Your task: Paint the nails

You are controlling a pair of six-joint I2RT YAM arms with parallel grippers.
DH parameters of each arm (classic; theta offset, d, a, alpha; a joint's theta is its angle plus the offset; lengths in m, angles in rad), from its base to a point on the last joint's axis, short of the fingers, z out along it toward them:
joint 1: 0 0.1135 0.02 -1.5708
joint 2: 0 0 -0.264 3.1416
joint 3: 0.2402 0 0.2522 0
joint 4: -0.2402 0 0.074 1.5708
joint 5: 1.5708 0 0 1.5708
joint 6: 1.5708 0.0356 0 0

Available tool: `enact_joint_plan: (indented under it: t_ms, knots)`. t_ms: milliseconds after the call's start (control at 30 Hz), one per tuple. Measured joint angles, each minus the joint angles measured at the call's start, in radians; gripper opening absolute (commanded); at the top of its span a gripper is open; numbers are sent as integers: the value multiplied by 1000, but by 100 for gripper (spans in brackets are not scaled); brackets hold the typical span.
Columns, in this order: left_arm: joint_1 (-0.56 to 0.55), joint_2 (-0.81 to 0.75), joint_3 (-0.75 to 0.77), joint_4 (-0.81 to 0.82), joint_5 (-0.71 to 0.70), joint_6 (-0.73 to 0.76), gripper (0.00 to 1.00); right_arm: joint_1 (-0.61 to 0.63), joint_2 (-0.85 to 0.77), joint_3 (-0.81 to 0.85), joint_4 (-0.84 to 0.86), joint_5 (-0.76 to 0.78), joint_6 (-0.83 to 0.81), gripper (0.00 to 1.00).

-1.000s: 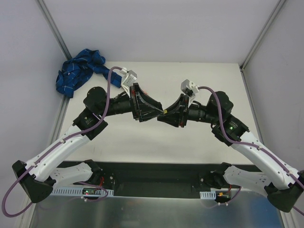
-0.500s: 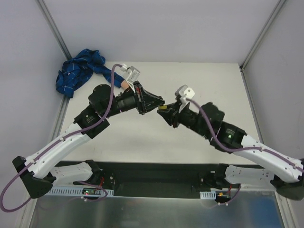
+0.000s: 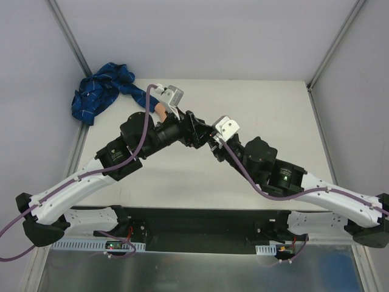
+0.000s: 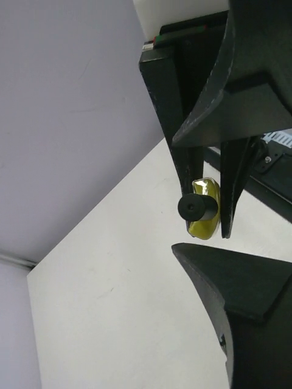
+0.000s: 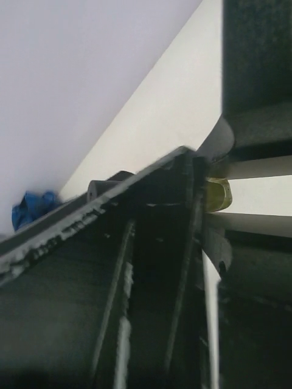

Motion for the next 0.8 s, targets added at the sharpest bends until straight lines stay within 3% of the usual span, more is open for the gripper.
enact_joint_plan:
  t_ms: [33,100,333,567,767,800]
  knots:
    - [1,-1,-1,-2,19,0,80,-20,-12,-3,-15,-56,11,0]
    - [8,-10,-3,0,59,-4,84,-71,-43,-9,-53,-207,45,0]
    - [182,-65,-86,138,383,-93,84,-294,-109,-27,-114,-716,190,0]
    - [243,-23,-143,323,681,-222,66,-458,-111,-55,-55,-1122,386,0]
    - [243,7,-143,366,788,-256,51,-511,-108,-71,31,-1263,500,0]
    - [243,7,-143,370,797,-259,41,-520,-108,-73,45,-1274,513,0]
